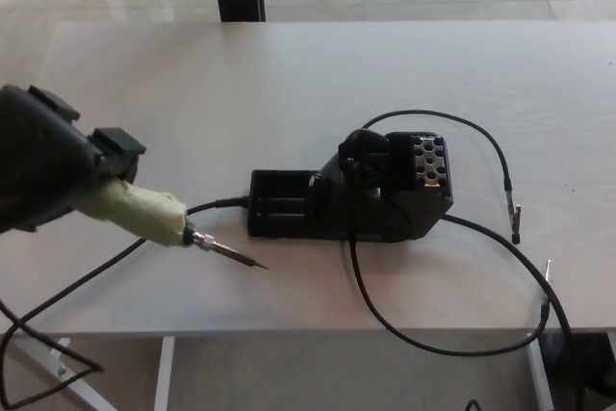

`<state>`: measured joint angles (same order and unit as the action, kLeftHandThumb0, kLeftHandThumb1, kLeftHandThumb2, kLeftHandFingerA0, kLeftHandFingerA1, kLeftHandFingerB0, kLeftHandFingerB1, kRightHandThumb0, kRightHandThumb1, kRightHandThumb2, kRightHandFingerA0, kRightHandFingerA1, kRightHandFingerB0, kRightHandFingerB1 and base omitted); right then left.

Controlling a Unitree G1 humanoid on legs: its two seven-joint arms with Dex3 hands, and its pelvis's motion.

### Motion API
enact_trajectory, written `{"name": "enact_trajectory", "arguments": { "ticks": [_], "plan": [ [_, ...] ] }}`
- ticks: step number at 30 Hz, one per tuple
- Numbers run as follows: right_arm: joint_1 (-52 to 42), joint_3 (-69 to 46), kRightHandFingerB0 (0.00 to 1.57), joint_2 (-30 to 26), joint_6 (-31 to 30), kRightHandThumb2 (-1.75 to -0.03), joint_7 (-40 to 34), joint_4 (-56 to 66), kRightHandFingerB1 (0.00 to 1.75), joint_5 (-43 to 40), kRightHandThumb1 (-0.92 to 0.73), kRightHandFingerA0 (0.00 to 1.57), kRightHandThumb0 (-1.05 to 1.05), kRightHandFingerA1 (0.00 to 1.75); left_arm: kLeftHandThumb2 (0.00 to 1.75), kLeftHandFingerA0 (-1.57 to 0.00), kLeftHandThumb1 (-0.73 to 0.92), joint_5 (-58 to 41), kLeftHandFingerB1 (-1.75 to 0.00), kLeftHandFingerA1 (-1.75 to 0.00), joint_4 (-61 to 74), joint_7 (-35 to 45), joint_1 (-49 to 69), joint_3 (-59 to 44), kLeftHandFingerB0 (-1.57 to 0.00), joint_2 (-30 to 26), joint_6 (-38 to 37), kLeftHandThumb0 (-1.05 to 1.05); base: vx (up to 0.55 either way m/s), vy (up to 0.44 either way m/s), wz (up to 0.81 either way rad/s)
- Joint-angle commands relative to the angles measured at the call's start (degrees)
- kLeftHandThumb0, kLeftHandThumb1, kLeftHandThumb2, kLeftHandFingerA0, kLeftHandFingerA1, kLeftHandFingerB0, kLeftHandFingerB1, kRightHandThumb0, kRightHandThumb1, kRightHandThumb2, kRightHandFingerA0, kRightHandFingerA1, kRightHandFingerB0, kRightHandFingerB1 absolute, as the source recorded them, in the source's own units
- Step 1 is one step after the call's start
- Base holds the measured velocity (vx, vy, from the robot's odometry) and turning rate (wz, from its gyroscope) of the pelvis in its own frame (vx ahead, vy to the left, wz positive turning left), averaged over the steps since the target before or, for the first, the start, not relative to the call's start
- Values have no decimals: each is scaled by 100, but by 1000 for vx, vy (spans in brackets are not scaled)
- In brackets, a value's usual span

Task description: Use the left hand of the robot to grab the soldering gun kept on the middle of the table and pull it out of its base and keep it on the left side of the base

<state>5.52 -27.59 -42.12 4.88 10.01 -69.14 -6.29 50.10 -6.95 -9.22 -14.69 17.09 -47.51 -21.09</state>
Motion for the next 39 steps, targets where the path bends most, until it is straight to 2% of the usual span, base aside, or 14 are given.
{"name": "enact_trajectory", "arguments": {
  "ticks": [1, 2, 4, 6, 8, 10, 11, 13, 18, 21, 22, 27, 29, 39],
  "plan": [
    [22, -32, 33, -114, 30, -91, -22, 21, 53, -136, -56, 57, -53, 73, 104, -119, 50, -43, -112, -134, -318, 273, 104, 44, -90, 251, 175, -25, 0, 0, 0],
    [4, 9, 39, -122, 67, -61, -30, 31, 39, -93, -70, 59, -49, 68, 103, -119, 52, -17, -110, -134, -400, 343, 83, 66, -89, 281, 173, -25, 0, 0, 0],
    [-12, 6, 33, -124, 60, -91, -29, 38, 52, -101, -56, 58, -53, 73, 90, -92, 62, 19, -124, -175, -523, 365, 34, 86, -77, 303, 125, -20, 0, 0, 0],
    [-2, -5, 39, -124, 39, -61, -21, 32, 38, -117, -70, 59, -49, 68, 104, -120, 52, 38, -107, -134, -620, 432, -23, 103, -88, 303, 114, -25, 0, 0, 0],
    [15, 0, 38, -123, 30, -61, -50, 0, 38, -114, -69, 59, -49, 68, 92, -96, 62, 56, -113, -175, -862, 395, -141, 129, -82, 355, 107, -18, 0, 0, 0],
    [5, 14, 31, -128, 39, -90, -50, 7, 52, -106, -55, 58, -53, 73, 104, -120, 53, 148, -105, -134, -1006, 353, -236, 173, -87, 349, 101, -24, 0, 0, 0],
    [-8, -3, 38, -128, 9, -61, -20, 50, 39, -135, -70, 60, -50, 70, 87, -91, 63, 178, -119, -173, -1078, 391, -290, 206, -79, 344, 120, -18, 0, 0, 0],
    [-27, 3, 39, -120, 8, -61, -28, 65, 39, -135, -70, 60, -50, 70, 80, -88, 67, 159, -115, -168, -1150, 413, -312, 221, -79, 358, 142, -17, 0, 0, 0],
    [-32, -19, 31, -112, -15, -90, -8, -1, 51, -175, -56, 58, -54, 73, 61, -55, 68, 528, -41, -89, -911, 1049, -321, 507, -41, 380, 522, -33, 0, 0, 0],
    [-32, -12, 38, -112, -14, -61, -24, -1, 38, -173, -69, 61, -50, 69, 95, -31, 44, 570, -50, -64, -883, 1276, -345, 643, -14, 402, 611, -30, 0, 0, 0],
    [-38, -6, 37, -112, -9, -61, -31, 11, 38, -168, -70, 61, -50, 70, 60, -20, 64, 552, -32, -54, -855, 1406, -346, 664, -21, 424, 668, -41, 0, 0, 0],
    [-57, -22, 29, -106, -22, -90, -44, 12, 50, -188, -55, 59, -56, 72, 79, 0, 57, 640, -27, -6, -842, 2108, -432, 875, -7, 484, 927, -55, 0, 0, 0],
    [-44, -8, 35, -114, -6, -61, -57, -9, 36, -168, -69, 61, -51, 64, 76, 0, 58, 568, -21, 0, -767, 2313, -412, 880, -7, 465, 942, -59, 0, 0, 0],
    [-70, -10, 28, -139, 1, -89, -11, 20, 49, -172, -55, 59, -58, 71, 80, 0, 50, 521, -4, -15, -287, 3082, -242, 852, 0, 210, 931, -73, 0, 0, 0]
  ]
}}
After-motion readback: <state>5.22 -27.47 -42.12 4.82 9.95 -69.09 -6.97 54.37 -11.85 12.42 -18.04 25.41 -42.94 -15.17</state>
